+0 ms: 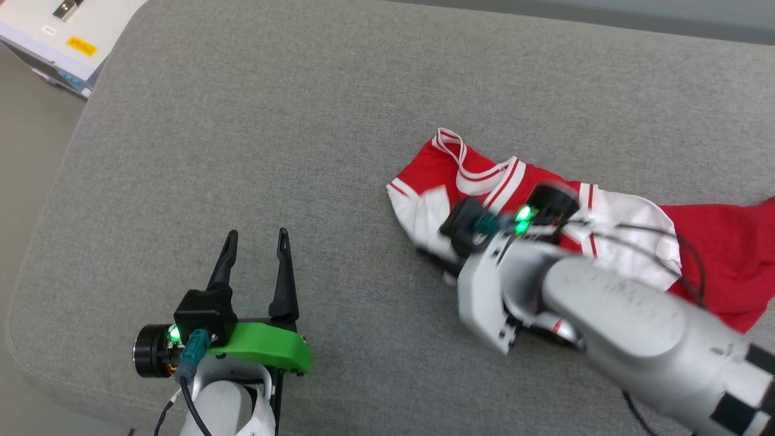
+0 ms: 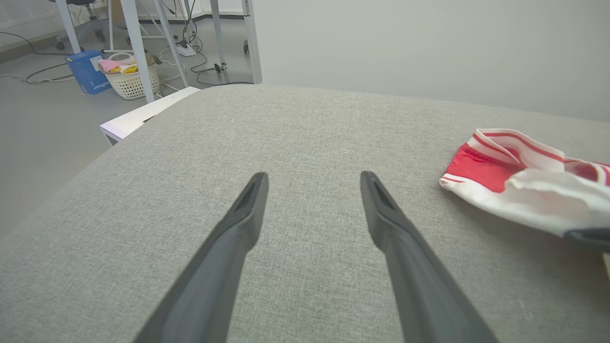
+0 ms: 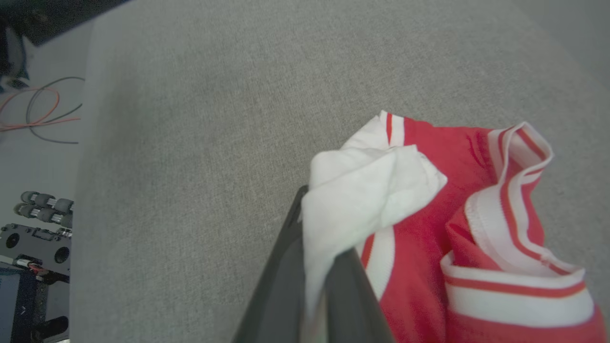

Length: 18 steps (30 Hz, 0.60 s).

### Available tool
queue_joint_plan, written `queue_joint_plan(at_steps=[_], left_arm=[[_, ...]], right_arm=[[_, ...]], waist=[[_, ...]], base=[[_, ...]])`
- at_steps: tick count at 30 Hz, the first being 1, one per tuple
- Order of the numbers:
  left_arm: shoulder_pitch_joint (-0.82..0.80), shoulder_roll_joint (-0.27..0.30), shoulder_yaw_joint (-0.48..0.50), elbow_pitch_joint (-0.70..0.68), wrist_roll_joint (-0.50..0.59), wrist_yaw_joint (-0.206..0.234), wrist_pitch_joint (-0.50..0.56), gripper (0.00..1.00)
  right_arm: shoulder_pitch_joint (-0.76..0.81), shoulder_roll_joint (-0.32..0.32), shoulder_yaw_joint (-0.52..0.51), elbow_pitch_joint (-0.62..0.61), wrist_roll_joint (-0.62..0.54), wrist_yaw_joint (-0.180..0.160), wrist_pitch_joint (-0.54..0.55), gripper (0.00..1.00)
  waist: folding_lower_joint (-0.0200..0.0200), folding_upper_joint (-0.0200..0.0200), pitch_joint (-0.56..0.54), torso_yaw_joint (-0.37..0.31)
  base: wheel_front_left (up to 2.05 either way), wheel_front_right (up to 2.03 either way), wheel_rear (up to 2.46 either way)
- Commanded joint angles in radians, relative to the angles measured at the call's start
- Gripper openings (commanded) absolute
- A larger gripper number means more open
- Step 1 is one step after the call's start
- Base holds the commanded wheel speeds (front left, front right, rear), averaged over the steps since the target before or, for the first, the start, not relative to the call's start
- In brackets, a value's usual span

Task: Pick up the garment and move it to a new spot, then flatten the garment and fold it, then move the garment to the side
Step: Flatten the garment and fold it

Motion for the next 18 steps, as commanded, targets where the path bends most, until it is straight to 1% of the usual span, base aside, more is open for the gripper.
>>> queue_joint_plan(at_steps=[1, 4, 7, 8, 9, 11, 14, 18], left_arm=[[-0.019, -0.004, 0.0, 0.002, -0.007, 0.01, -0.006, 1.0], [-0.019, -0.004, -0.004, 0.004, -0.011, 0.016, -0.006, 1.0], [-0.019, -0.004, 0.002, 0.007, -0.011, 0.018, -0.006, 1.0], [-0.019, -0.004, 0.005, 0.01, -0.009, 0.018, -0.006, 1.0], [-0.018, -0.004, 0.01, 0.012, -0.006, 0.018, -0.006, 1.0], [-0.017, -0.004, 0.021, 0.016, 0.001, 0.015, -0.006, 1.0], [-0.007, -0.004, 0.035, 0.021, 0.011, 0.007, -0.006, 1.0], [0.017, -0.004, 0.048, 0.017, 0.025, 0.001, -0.006, 1.0]], right_arm=[[0.003, 0.018, 0.043, 0.03, 0.004, 0.0, 0.001, 0.0], [0.037, 0.053, 0.101, 0.088, 0.028, 0.0, 0.022, 0.0], [0.063, 0.066, 0.11, 0.112, 0.039, 0.0, 0.018, 0.01], [0.069, 0.068, 0.111, 0.112, 0.042, 0.0, 0.008, 0.39], [0.071, 0.069, 0.111, 0.11, 0.044, 0.0, -0.013, 1.0], [0.065, 0.062, 0.111, 0.1, 0.033, 0.0, -0.065, 1.0], [0.06, 0.037, 0.099, 0.076, 0.049, 0.0, -0.162, 1.0], [0.066, -0.017, 0.01, 0.025, 0.064, 0.0, -0.266, 1.0]], waist=[[0.0, 0.0, 0.013, 0.011], [0.0, 0.0, 0.019, 0.015], [0.0, 0.0, 0.017, 0.011], [0.0, 0.0, 0.014, 0.007], [0.0, 0.0, 0.008, 0.002], [0.0, 0.0, -0.007, -0.008], [0.0, 0.0, -0.038, -0.022], [0.0, 0.0, -0.081, -0.043]], base=[[0.0, 0.0, 0.0], [0.0, 0.0, 0.0], [0.0, 0.0, 0.0], [0.0, 0.0, 0.0], [0.0, 0.0, 0.0], [0.0, 0.0, 0.0], [0.0, 0.0, 0.0], [0.0, 0.0, 0.0]])
